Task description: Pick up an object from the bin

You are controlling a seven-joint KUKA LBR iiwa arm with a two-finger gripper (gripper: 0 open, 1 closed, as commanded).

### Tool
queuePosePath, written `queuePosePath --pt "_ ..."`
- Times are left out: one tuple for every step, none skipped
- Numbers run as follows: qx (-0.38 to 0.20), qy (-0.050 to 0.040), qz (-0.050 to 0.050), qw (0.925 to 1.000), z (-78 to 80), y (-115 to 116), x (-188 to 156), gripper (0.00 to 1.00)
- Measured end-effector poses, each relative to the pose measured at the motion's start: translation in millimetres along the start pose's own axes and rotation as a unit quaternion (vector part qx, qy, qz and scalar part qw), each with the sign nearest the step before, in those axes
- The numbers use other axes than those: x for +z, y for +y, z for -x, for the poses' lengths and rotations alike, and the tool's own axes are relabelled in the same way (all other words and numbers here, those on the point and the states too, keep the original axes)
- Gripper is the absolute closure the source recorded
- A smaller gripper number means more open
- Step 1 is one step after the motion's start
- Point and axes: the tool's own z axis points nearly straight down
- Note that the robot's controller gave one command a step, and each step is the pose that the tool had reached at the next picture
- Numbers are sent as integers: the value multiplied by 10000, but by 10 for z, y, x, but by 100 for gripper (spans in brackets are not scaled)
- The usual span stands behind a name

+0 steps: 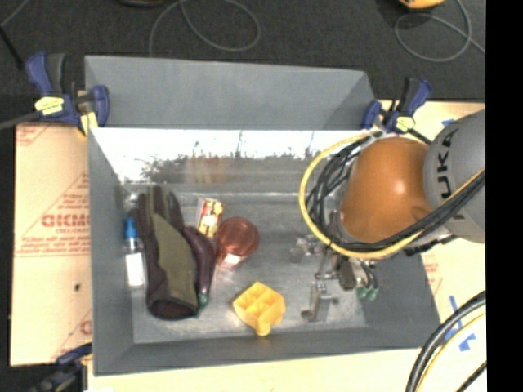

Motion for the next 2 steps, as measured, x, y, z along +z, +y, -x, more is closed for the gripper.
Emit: queuePosePath --pt "-3 -42 -2 10000 17 -1 -43 0" --pt "-1167 10 -21 9932 113 816 902 100"
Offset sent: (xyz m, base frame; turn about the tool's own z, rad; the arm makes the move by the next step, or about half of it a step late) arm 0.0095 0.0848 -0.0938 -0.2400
